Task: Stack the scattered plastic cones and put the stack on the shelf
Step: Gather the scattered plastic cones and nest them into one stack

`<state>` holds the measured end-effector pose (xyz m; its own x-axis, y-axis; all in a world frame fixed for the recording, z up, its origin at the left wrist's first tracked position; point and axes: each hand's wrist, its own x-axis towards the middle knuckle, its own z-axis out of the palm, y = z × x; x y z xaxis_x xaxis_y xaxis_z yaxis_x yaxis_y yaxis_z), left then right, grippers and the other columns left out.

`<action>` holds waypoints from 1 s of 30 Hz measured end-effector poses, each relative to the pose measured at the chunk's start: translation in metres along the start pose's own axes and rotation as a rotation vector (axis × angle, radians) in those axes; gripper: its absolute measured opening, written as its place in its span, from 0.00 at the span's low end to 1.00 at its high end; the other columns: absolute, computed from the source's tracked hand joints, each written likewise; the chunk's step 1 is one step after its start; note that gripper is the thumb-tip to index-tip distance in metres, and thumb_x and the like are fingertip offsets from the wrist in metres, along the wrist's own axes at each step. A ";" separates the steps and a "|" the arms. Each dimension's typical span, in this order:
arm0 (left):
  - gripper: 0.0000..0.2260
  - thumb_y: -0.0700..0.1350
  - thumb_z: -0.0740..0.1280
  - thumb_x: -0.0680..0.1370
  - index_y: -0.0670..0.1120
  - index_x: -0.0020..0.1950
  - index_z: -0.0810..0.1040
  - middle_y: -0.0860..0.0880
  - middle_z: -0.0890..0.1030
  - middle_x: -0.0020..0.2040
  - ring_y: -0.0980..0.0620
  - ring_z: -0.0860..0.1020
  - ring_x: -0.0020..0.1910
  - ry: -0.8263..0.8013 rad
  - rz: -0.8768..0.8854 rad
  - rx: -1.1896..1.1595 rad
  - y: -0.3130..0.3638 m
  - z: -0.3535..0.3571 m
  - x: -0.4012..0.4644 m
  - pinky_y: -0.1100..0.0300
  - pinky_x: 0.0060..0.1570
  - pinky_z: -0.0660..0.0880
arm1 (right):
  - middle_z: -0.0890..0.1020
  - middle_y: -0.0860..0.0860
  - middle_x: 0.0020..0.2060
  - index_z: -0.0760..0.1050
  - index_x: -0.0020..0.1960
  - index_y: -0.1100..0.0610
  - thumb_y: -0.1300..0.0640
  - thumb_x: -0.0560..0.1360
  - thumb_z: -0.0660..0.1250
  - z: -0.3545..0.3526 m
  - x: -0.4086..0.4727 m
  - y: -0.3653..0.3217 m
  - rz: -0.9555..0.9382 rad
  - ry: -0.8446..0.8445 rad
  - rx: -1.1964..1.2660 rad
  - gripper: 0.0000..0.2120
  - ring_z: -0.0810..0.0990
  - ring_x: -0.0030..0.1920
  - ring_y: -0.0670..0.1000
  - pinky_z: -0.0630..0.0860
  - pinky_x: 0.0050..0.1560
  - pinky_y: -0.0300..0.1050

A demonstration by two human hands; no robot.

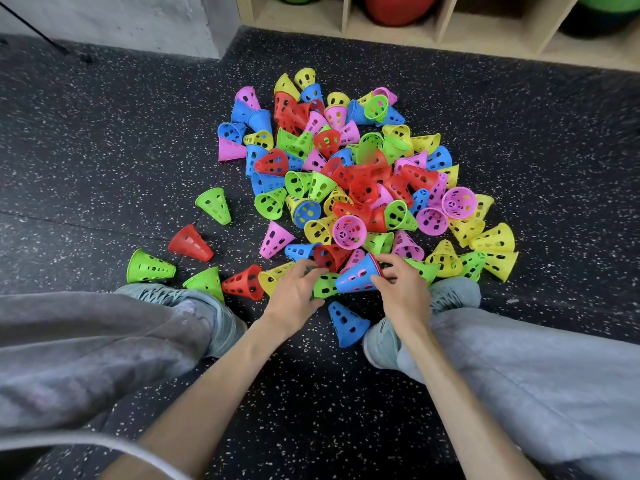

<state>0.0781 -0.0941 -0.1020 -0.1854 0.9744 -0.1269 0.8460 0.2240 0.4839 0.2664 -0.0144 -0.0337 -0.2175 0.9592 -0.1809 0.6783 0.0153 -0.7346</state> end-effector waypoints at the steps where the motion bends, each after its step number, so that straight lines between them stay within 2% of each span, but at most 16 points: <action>1: 0.30 0.45 0.77 0.74 0.49 0.75 0.72 0.47 0.70 0.69 0.44 0.73 0.66 0.004 -0.004 0.013 -0.001 -0.001 -0.001 0.47 0.67 0.70 | 0.80 0.38 0.40 0.78 0.62 0.46 0.59 0.78 0.70 0.001 0.000 0.000 0.003 -0.005 0.000 0.15 0.78 0.41 0.38 0.77 0.46 0.47; 5: 0.27 0.48 0.78 0.73 0.50 0.70 0.73 0.49 0.75 0.66 0.44 0.73 0.65 0.030 -0.014 0.015 -0.005 -0.005 -0.003 0.48 0.66 0.71 | 0.80 0.39 0.41 0.78 0.62 0.45 0.59 0.78 0.70 0.003 0.000 0.002 0.010 -0.015 -0.001 0.15 0.78 0.42 0.37 0.76 0.44 0.45; 9: 0.25 0.50 0.75 0.75 0.49 0.67 0.69 0.49 0.78 0.62 0.45 0.74 0.64 0.017 -0.053 0.054 -0.003 -0.005 -0.004 0.51 0.65 0.71 | 0.80 0.39 0.42 0.78 0.62 0.45 0.59 0.78 0.70 0.004 -0.001 0.003 0.013 -0.017 0.013 0.16 0.79 0.43 0.38 0.78 0.47 0.47; 12: 0.29 0.50 0.76 0.74 0.46 0.71 0.69 0.47 0.76 0.60 0.44 0.75 0.61 0.018 -0.079 0.054 -0.003 -0.002 -0.004 0.52 0.63 0.71 | 0.82 0.41 0.42 0.78 0.62 0.46 0.59 0.78 0.70 0.003 -0.001 0.003 0.013 -0.019 0.020 0.15 0.79 0.43 0.37 0.75 0.45 0.45; 15: 0.34 0.50 0.75 0.73 0.44 0.76 0.69 0.47 0.72 0.60 0.45 0.75 0.60 0.003 -0.116 0.052 -0.002 -0.001 -0.005 0.53 0.62 0.72 | 0.82 0.40 0.42 0.78 0.60 0.46 0.60 0.78 0.69 0.001 -0.002 0.003 0.009 -0.017 0.046 0.15 0.81 0.43 0.41 0.76 0.45 0.46; 20: 0.31 0.52 0.75 0.75 0.43 0.74 0.71 0.48 0.72 0.61 0.47 0.77 0.53 0.069 -0.221 -0.179 0.010 -0.009 -0.002 0.54 0.52 0.77 | 0.83 0.42 0.44 0.79 0.61 0.45 0.60 0.78 0.69 0.001 -0.003 0.002 0.012 -0.010 0.061 0.15 0.81 0.43 0.41 0.77 0.46 0.48; 24: 0.31 0.58 0.73 0.76 0.42 0.72 0.71 0.49 0.74 0.62 0.53 0.75 0.55 0.177 -0.324 -0.398 0.014 -0.012 0.000 0.58 0.55 0.74 | 0.82 0.43 0.45 0.78 0.62 0.46 0.60 0.78 0.69 0.000 -0.003 0.000 0.008 0.009 0.070 0.15 0.79 0.43 0.37 0.76 0.46 0.45; 26: 0.29 0.60 0.72 0.75 0.44 0.68 0.72 0.51 0.78 0.59 0.56 0.78 0.54 0.232 -0.358 -0.510 0.016 -0.011 0.000 0.60 0.54 0.76 | 0.80 0.39 0.42 0.78 0.62 0.45 0.60 0.78 0.69 -0.001 -0.004 -0.001 0.007 0.017 0.073 0.15 0.78 0.43 0.36 0.77 0.46 0.45; 28: 0.24 0.55 0.73 0.77 0.45 0.65 0.70 0.55 0.79 0.53 0.65 0.78 0.47 0.275 -0.375 -0.623 0.023 -0.012 -0.001 0.71 0.46 0.74 | 0.79 0.38 0.42 0.78 0.62 0.45 0.59 0.79 0.69 0.000 -0.004 -0.001 0.004 0.021 0.079 0.15 0.78 0.43 0.35 0.77 0.45 0.45; 29: 0.24 0.53 0.74 0.78 0.46 0.66 0.68 0.56 0.79 0.50 0.67 0.78 0.44 0.298 -0.378 -0.679 0.026 -0.013 -0.002 0.71 0.43 0.75 | 0.80 0.38 0.42 0.78 0.62 0.45 0.59 0.79 0.69 0.000 -0.005 -0.001 0.002 0.023 0.082 0.15 0.78 0.42 0.35 0.76 0.44 0.44; 30: 0.27 0.53 0.74 0.77 0.47 0.69 0.66 0.56 0.79 0.49 0.65 0.79 0.44 0.324 -0.374 -0.735 0.028 -0.012 -0.001 0.68 0.44 0.77 | 0.80 0.39 0.42 0.78 0.62 0.45 0.59 0.79 0.69 0.000 -0.005 0.000 0.000 0.026 0.086 0.15 0.78 0.42 0.35 0.75 0.43 0.43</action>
<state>0.0960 -0.0884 -0.0775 -0.6128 0.7669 -0.1907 0.1866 0.3749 0.9081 0.2672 -0.0188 -0.0325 -0.1983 0.9662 -0.1649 0.6155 -0.0082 -0.7881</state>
